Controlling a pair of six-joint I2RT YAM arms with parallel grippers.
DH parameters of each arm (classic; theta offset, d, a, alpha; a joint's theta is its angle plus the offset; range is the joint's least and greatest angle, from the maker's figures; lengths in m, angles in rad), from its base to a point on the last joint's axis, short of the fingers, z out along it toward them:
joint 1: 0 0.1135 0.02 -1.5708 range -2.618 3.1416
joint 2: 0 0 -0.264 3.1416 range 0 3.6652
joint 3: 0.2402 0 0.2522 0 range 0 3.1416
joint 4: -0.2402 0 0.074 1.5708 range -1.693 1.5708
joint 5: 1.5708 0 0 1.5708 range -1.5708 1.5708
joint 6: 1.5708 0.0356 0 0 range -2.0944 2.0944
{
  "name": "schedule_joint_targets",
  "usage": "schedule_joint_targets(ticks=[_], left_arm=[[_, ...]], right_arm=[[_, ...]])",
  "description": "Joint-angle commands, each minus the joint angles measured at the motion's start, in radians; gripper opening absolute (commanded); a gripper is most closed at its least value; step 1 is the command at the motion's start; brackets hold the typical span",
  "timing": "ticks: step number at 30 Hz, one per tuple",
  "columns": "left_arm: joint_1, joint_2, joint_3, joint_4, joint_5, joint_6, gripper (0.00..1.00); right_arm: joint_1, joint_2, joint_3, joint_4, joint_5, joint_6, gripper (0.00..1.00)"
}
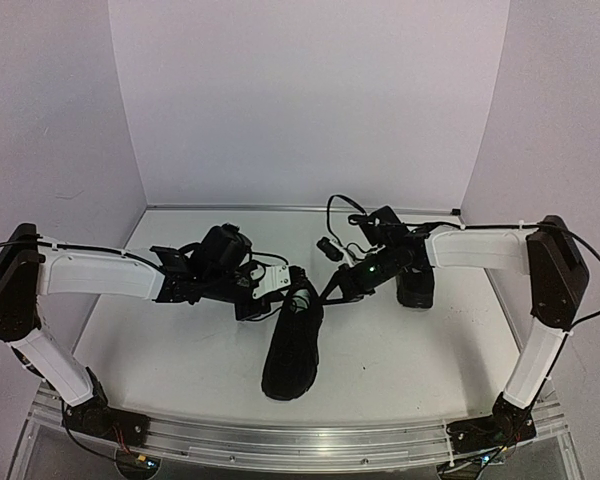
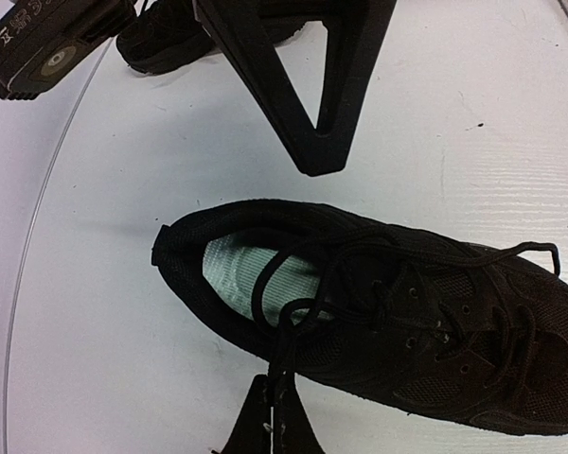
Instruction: Tie the shoes
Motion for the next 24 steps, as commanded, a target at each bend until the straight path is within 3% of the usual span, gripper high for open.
schedule_joint_targets(ticks=[1,24], left_arm=[[0.006,-0.042,-0.01,0.005,-0.01,-0.009,0.0],[0.006,-0.016,0.007,0.022,0.021,-0.01,0.0]], right_arm=[[-0.001,-0.014,0.003,0.018,0.001,0.004,0.0],[0.053,0.103,0.156,-0.081,0.123,-0.031,0.0]])
